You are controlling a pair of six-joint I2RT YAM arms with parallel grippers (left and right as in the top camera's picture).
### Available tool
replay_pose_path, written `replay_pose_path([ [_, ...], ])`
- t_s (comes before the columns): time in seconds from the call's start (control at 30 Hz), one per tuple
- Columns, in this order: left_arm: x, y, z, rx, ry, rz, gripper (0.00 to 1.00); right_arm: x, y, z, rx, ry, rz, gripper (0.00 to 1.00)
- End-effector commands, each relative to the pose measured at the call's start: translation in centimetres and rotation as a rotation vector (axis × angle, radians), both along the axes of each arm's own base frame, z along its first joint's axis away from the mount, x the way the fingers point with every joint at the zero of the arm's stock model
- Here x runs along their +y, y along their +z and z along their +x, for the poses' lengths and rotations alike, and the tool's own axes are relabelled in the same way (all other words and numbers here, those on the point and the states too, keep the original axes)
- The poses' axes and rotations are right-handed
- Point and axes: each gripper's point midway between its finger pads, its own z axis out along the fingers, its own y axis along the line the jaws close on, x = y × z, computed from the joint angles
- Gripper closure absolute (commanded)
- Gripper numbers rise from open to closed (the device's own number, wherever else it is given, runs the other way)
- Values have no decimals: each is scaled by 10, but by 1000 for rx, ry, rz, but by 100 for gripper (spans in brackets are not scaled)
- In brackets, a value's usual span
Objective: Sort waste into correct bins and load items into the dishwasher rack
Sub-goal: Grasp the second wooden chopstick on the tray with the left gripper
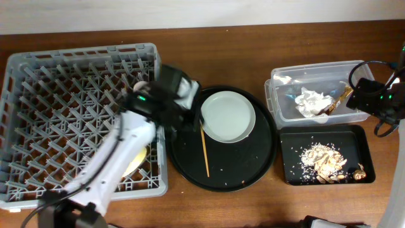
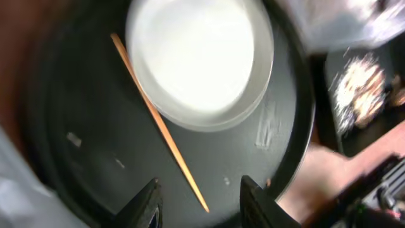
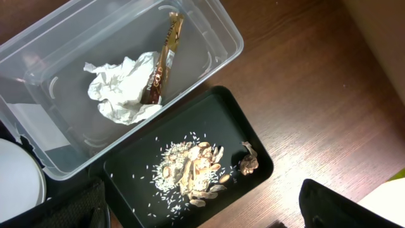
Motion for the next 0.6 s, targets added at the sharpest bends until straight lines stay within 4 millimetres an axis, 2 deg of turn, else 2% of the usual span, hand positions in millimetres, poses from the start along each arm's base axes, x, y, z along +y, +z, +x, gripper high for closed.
replay_pose_path([
  [0.0,-6,-66,-42,105,185,211,62,-5,1,-2,-1,-27,-12,1],
  [0.1,-19,-87,-55,45,249,264,62,-5,1,-2,-2,-27,-13,1],
  [0.23,-18,-106,-60,-66,366,319,64,-5,1,-2,-1,-27,-13,1],
  [0.4,-23,-122,-55,-95,404,280,67,-5,1,-2,-1,-27,-13,1],
  [0.57,-25,-147,-53,-75,399,315,70,-5,1,-2,-1,-27,-13,1],
])
